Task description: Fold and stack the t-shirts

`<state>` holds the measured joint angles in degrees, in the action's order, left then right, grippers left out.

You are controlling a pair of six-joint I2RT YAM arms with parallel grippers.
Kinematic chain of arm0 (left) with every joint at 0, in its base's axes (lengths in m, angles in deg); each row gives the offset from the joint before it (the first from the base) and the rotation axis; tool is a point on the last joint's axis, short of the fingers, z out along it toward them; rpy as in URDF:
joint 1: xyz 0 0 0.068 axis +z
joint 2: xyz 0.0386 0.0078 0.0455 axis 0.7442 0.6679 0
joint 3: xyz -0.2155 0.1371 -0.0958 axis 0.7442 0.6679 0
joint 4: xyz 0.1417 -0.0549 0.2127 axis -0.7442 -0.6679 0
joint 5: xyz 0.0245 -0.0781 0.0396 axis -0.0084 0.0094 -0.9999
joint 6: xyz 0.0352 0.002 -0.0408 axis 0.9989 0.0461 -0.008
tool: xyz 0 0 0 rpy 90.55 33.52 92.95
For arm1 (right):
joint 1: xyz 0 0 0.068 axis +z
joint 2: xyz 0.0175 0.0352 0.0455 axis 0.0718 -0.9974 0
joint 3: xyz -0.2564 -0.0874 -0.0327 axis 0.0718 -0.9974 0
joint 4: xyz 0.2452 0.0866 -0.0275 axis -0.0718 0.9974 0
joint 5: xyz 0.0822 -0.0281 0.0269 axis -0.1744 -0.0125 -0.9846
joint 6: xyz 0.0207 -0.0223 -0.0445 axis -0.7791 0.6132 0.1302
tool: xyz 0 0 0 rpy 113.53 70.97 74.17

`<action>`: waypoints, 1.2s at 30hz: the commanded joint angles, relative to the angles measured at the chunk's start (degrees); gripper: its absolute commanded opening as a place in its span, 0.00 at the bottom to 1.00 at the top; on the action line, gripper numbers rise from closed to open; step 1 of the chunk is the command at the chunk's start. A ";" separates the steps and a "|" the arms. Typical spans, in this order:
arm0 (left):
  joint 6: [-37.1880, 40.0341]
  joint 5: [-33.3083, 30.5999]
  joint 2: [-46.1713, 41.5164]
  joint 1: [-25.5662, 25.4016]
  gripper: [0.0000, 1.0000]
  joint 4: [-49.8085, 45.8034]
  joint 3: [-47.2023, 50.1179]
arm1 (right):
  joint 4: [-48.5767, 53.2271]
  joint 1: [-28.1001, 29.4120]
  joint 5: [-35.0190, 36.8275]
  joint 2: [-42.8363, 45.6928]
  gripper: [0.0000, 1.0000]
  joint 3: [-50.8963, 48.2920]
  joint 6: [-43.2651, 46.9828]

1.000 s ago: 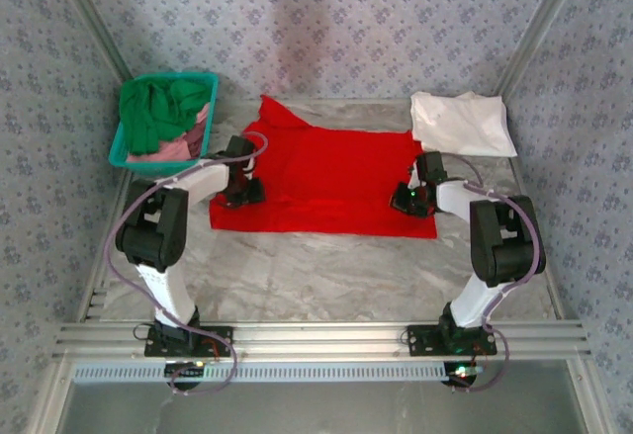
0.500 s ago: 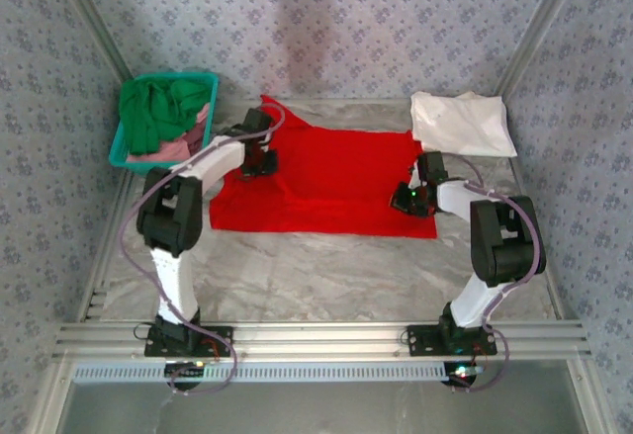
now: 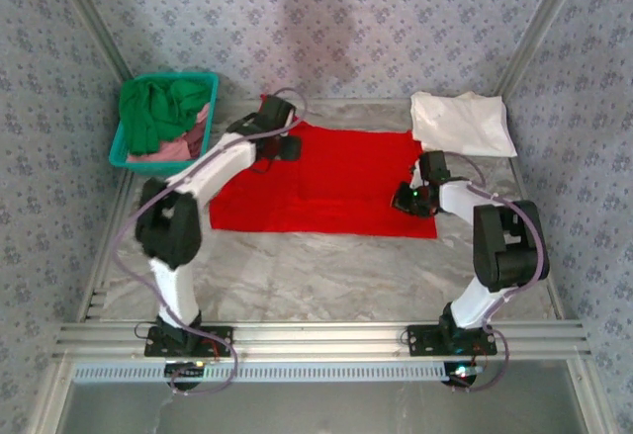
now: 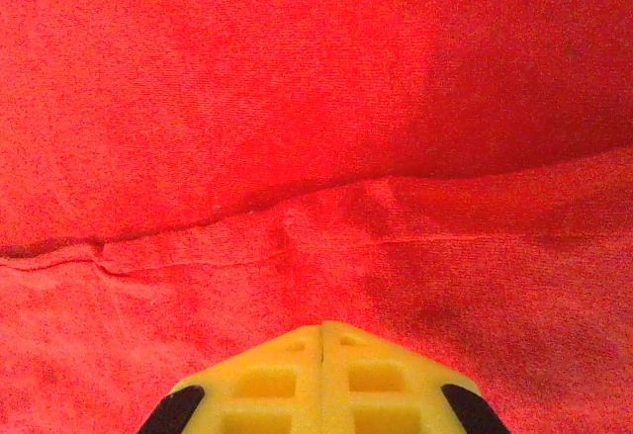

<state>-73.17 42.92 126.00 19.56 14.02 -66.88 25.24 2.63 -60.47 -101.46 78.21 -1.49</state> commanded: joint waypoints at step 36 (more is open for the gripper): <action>-29.92 9.00 -40.25 5.09 0.46 7.30 65.34 | 0.05 9.85 13.97 10.16 0.00 -19.01 -19.56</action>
<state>-98.29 54.22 89.13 27.01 32.62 -3.26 19.06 11.92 -48.86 -89.51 61.66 -19.89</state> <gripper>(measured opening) 0.454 0.066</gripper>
